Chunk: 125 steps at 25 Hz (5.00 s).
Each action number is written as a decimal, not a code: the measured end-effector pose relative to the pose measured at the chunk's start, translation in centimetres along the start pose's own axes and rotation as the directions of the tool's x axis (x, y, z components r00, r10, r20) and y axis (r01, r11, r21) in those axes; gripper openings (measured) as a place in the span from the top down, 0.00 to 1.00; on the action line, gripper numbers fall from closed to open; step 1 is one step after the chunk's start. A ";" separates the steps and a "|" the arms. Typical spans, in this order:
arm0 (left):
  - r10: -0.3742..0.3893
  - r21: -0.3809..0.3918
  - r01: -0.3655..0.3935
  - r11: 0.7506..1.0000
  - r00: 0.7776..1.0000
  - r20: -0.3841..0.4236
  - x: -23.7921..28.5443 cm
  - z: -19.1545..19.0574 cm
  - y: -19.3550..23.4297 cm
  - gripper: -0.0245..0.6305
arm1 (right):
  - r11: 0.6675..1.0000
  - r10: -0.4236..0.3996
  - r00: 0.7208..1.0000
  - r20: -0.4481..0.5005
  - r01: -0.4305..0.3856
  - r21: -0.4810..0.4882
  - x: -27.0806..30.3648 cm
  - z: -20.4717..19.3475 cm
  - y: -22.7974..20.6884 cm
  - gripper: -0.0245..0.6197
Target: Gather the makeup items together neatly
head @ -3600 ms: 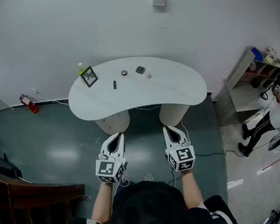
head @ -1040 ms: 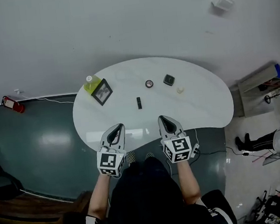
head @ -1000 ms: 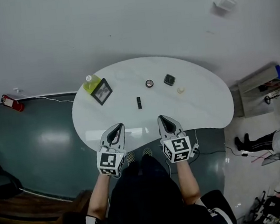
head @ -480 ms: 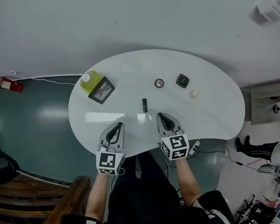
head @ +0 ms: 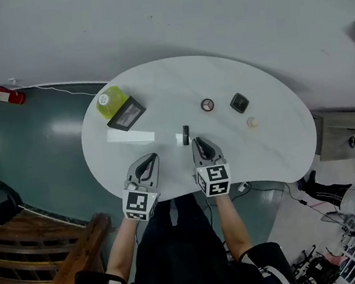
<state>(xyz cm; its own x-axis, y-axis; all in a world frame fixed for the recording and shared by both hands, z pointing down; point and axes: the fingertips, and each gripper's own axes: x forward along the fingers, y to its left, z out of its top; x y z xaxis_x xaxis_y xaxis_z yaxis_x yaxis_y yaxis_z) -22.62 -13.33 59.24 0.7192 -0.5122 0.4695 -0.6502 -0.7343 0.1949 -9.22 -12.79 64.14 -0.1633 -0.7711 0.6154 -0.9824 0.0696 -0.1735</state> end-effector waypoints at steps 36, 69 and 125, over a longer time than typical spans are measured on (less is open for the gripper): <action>0.031 0.012 -0.030 0.999 0.998 -0.048 -1.1 -1.2 -0.1 0.93 | 0.987 -0.138 0.968 -0.211 0.152 0.051 3.1 -5.6 -2.7 0.79; -0.193 0.117 0.207 0.971 0.974 -0.121 0.0 -4.0 -8.2 0.93 | 0.905 -0.346 0.898 -0.271 0.396 0.156 -5.9 -14.9 -7.7 0.79; -0.221 0.262 0.145 0.954 0.931 0.290 -16.5 10.5 -13.7 0.93 | 0.948 -0.308 0.838 0.451 0.309 0.073 -28.9 5.0 5.9 0.90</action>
<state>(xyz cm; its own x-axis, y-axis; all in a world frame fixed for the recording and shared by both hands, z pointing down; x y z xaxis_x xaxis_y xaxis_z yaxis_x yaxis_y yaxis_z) -22.99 0.55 39.79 0.8842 -0.4441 0.1447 -0.4524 -0.8914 0.0282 -9.85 6.77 41.44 0.2069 -0.9529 0.2218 -0.9753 -0.2188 -0.0302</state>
